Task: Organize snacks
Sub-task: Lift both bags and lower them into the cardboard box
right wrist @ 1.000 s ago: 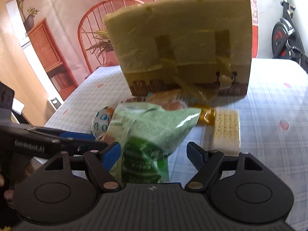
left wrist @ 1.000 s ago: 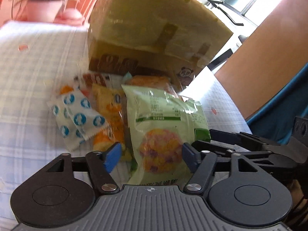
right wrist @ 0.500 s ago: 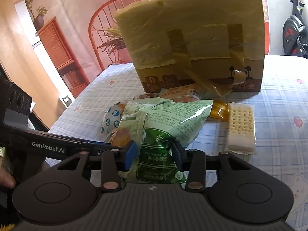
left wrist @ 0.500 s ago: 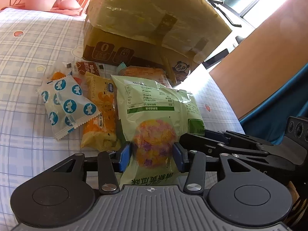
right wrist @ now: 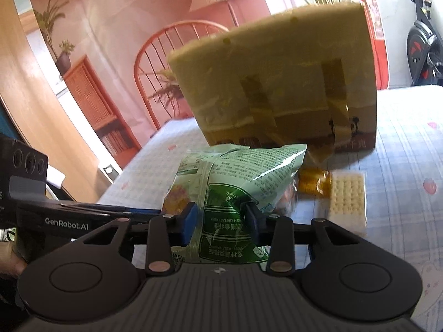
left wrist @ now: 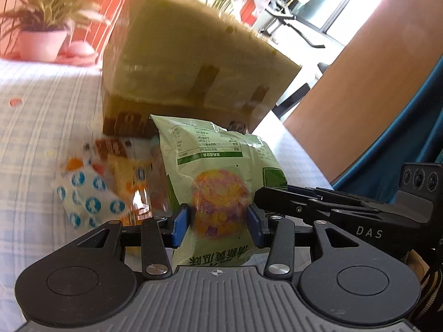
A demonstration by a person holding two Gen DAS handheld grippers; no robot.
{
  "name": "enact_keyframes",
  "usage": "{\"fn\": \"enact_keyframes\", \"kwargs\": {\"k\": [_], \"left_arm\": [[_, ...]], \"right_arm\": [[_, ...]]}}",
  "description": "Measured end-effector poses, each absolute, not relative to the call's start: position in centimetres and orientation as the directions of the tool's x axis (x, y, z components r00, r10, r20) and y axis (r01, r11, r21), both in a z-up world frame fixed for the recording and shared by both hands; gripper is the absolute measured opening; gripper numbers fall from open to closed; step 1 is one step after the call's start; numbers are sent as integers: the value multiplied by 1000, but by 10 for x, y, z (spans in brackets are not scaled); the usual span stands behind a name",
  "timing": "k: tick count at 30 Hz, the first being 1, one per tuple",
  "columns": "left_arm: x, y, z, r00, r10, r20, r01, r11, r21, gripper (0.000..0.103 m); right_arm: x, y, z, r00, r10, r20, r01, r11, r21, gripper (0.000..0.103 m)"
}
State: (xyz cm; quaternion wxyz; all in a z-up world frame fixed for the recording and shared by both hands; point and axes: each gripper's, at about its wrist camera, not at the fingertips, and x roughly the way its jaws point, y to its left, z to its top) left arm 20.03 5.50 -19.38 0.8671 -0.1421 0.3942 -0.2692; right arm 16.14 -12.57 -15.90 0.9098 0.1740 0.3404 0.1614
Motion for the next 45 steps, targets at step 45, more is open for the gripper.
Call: {"fn": "enact_keyframes", "kwargs": {"k": [45], "left_arm": [[409, 14, -66, 674, -496, -547, 351, 867, -352, 52]], "right_arm": [[401, -195, -49, 845, 381, -376, -230, 893, 387, 40]]}}
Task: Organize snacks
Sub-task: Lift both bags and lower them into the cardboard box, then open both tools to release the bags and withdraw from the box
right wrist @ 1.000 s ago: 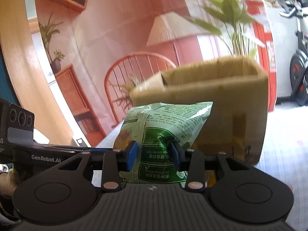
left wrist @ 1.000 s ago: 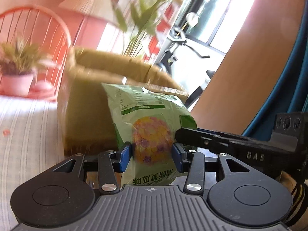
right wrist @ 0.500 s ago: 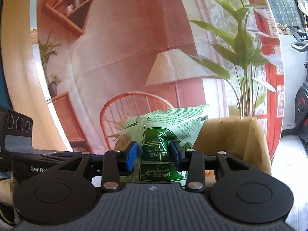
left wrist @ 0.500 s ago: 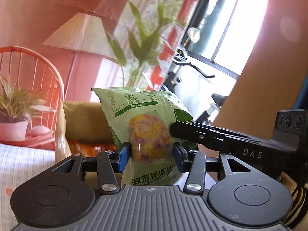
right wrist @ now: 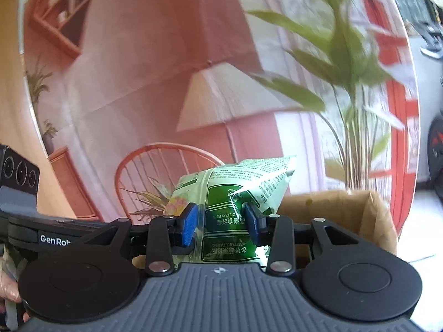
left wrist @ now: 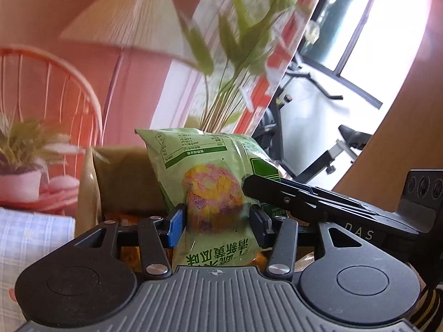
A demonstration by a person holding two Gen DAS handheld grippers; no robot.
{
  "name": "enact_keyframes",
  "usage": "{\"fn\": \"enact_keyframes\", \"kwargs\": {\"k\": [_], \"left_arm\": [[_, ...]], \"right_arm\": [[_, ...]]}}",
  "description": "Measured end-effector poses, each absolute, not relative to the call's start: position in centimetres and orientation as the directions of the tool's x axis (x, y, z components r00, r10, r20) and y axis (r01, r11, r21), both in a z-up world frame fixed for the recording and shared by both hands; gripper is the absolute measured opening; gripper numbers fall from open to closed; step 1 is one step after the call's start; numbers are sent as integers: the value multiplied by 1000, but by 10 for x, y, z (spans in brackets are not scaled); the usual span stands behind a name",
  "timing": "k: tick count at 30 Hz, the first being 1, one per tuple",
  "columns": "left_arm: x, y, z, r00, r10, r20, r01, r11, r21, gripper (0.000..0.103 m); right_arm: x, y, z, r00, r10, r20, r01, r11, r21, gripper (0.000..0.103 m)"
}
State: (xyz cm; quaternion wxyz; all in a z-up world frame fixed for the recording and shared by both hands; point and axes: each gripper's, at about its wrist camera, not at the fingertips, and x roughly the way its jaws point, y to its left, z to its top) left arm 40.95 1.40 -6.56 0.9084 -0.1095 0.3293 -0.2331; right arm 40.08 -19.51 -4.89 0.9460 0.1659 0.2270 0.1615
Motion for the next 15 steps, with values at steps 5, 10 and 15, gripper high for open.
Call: {"fn": "enact_keyframes", "kwargs": {"k": [5, 10, 15], "left_arm": [[417, 10, -85, 639, -494, -590, 342, 869, -358, 52], [416, 1, -95, 630, -467, -621, 338, 884, -322, 52], [408, -8, -89, 641, -424, -640, 347, 904, -251, 62]], "right_arm": [[404, -202, -75, 821, 383, -423, -203, 889, 411, 40], [402, -208, -90, 814, 365, -452, -154, 886, 437, 38], [393, -213, -91, 827, 346, -443, -119, 878, 463, 39]]}}
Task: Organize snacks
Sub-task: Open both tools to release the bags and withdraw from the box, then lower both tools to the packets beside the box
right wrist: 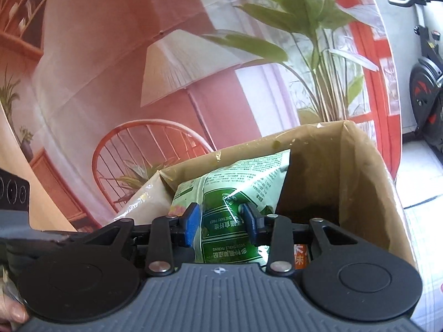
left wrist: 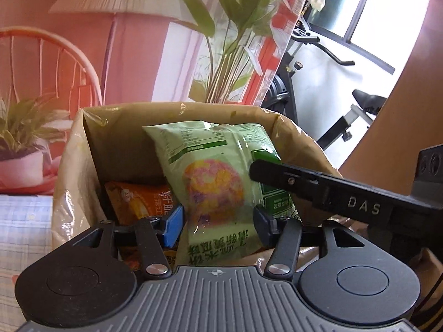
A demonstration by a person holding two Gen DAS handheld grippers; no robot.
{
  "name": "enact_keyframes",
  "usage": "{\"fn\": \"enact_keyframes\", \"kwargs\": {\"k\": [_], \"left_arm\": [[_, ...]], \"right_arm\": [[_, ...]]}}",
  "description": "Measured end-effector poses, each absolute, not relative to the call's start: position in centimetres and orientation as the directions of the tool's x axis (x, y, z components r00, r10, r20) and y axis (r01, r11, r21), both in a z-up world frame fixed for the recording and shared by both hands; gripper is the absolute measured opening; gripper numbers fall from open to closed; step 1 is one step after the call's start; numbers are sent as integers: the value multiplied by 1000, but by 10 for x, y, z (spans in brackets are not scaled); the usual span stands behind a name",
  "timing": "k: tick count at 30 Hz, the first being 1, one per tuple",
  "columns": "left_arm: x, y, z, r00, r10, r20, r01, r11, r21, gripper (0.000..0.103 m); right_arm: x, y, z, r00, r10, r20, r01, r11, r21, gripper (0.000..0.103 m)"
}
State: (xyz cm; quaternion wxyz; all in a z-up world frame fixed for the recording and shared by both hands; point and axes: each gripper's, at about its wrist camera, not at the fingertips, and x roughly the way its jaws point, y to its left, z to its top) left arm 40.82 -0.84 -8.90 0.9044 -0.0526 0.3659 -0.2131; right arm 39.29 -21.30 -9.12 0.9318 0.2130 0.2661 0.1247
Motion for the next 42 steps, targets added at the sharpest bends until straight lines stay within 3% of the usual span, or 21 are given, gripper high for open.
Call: {"fn": "enact_keyframes", "kwargs": {"k": [13, 23, 29, 34, 42], "left_arm": [[368, 16, -58, 745, -360, -561, 306, 933, -192, 67], [307, 50, -54, 804, -309, -508, 254, 951, -175, 67], [275, 70, -82, 804, -272, -529, 210, 962, -174, 67], [257, 83, -120, 775, -293, -560, 184, 952, -245, 67], [247, 70, -173, 709, -323, -627, 195, 944, -266, 65]], "right_arm": [[345, -225, -77, 875, 246, -418, -36, 892, 450, 40], [275, -196, -63, 924, 186, -334, -88, 954, 287, 40], [238, -179, -78, 939, 153, -308, -87, 972, 218, 40], [216, -172, -100, 942, 120, -313, -50, 973, 223, 40], [202, -177, -151, 901, 103, -422, -4, 974, 228, 40]]}}
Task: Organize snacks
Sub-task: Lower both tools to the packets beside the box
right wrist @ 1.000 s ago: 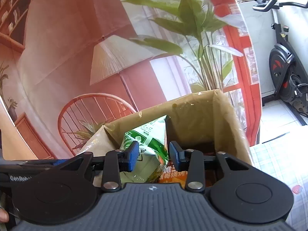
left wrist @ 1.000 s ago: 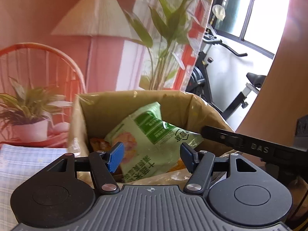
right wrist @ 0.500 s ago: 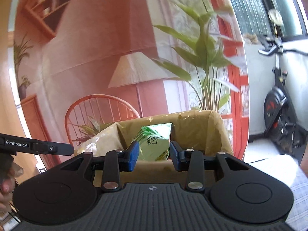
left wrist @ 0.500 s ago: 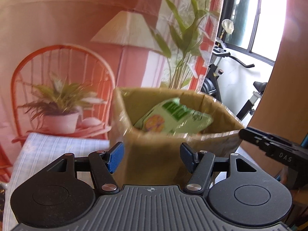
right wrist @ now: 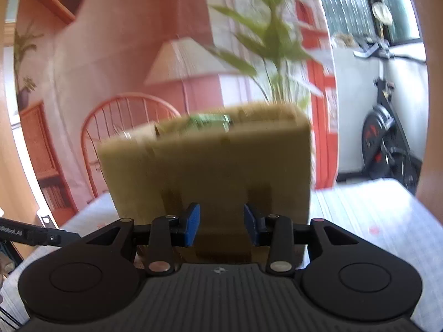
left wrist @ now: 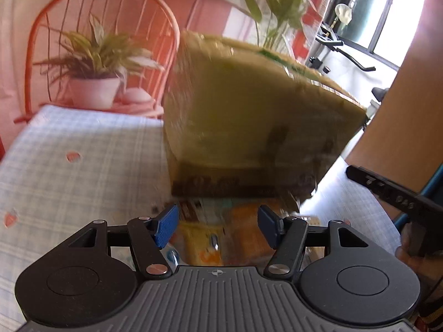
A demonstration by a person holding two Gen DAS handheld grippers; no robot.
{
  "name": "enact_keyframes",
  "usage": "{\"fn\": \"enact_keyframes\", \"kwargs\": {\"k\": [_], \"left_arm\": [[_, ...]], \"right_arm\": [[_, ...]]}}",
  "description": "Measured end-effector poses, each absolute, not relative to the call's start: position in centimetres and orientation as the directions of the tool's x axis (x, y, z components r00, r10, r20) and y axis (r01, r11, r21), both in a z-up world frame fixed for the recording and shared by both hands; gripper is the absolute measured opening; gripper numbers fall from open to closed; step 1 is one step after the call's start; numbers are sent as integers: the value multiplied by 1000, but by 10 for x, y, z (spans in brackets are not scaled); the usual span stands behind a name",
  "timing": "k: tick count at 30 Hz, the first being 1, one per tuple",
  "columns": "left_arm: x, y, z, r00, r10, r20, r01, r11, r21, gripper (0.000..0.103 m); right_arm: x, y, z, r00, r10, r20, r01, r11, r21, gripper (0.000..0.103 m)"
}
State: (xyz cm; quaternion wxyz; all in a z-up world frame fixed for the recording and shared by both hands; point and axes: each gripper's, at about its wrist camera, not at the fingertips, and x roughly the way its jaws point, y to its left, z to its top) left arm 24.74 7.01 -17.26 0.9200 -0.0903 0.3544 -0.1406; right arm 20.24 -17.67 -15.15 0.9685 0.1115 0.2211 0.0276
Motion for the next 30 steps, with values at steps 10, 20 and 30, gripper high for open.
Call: {"fn": "enact_keyframes", "kwargs": {"k": [10, 20, 30], "left_arm": [[240, 62, -204, 688, -293, -664, 183, 956, -231, 65], [233, 54, -219, 670, -283, -687, 182, 959, -217, 65], [237, 44, -219, 662, -303, -685, 218, 953, -211, 65]], "right_arm": [[193, -184, -228, 816, 18, -578, 86, 985, 152, 44], [202, -168, -258, 784, 2, -621, 81, 991, 105, 59], [209, -173, -263, 761, 27, -648, 76, 989, 130, 60]]}}
